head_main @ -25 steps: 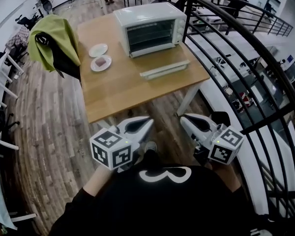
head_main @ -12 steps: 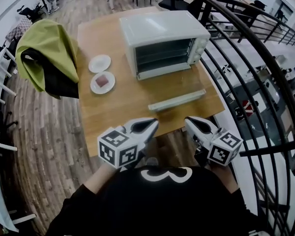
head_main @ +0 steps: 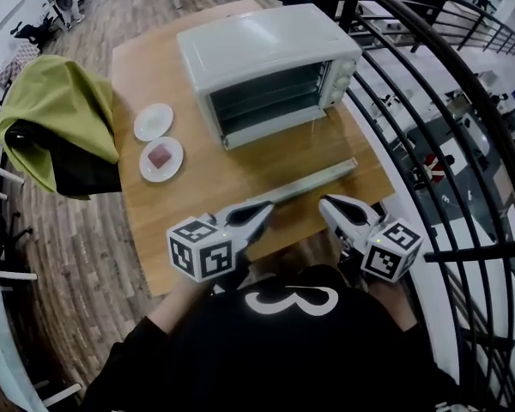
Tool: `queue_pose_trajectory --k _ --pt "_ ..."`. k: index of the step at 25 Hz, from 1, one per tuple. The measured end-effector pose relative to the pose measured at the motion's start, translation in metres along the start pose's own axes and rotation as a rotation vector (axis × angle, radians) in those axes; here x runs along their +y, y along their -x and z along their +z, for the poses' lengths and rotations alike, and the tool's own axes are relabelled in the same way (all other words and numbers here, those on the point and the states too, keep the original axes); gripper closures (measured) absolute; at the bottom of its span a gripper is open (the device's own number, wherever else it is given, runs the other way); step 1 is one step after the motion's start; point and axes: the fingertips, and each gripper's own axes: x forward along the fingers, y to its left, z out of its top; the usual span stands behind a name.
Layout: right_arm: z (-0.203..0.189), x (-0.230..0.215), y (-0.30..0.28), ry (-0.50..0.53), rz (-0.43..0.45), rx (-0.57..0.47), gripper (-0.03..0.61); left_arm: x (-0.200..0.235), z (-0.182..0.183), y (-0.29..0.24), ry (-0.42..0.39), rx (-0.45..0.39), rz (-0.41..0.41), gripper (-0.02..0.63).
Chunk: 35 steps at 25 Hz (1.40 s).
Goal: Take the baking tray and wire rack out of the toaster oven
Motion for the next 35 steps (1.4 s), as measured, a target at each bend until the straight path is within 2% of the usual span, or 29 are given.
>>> queue_pose_trajectory --k 4,8,12,18,21,24,28,29,30,31,35 --pt "0.011 -0.022 -0.015 -0.038 0.022 -0.021 0.577 0.022 0.009 -0.017 0.146 -0.037 -0.023 0.601" --pt "0.044 -0.055 -0.024 -0.094 0.049 -0.005 0.575 0.032 0.047 -0.032 0.257 -0.144 0.008 0.601" --pt "0.080 -0.088 -0.034 -0.097 0.081 0.025 0.575 0.044 0.081 -0.045 0.316 -0.240 0.073 0.600" --pt "0.095 -0.125 -0.077 -0.107 0.173 0.104 0.575 0.081 0.099 -0.065 0.387 -0.340 0.131 0.590" --pt "0.103 -0.147 -0.096 -0.163 0.194 0.083 0.575 0.103 0.101 -0.078 0.447 -0.374 0.156 0.471" --pt "0.110 -0.164 -0.112 -0.251 0.228 0.050 0.575 0.128 0.104 -0.085 0.509 -0.431 0.202 0.451" --pt "0.106 -0.186 -0.130 -0.302 0.216 0.068 0.575 0.155 0.105 -0.090 0.591 -0.519 0.247 0.411" --pt "0.104 -0.191 -0.135 -0.320 0.213 0.084 0.550 0.162 0.105 -0.092 0.610 -0.538 0.254 0.402" --pt "0.101 -0.195 -0.141 -0.343 0.212 0.103 0.469 0.168 0.105 -0.094 0.630 -0.554 0.257 0.400" --pt "0.097 -0.200 -0.147 -0.365 0.208 0.118 0.445 0.174 0.105 -0.095 0.650 -0.567 0.257 0.399" --pt "0.089 -0.229 -0.168 -0.462 0.142 0.098 0.442 0.200 0.104 -0.101 0.691 -0.602 0.287 0.392"
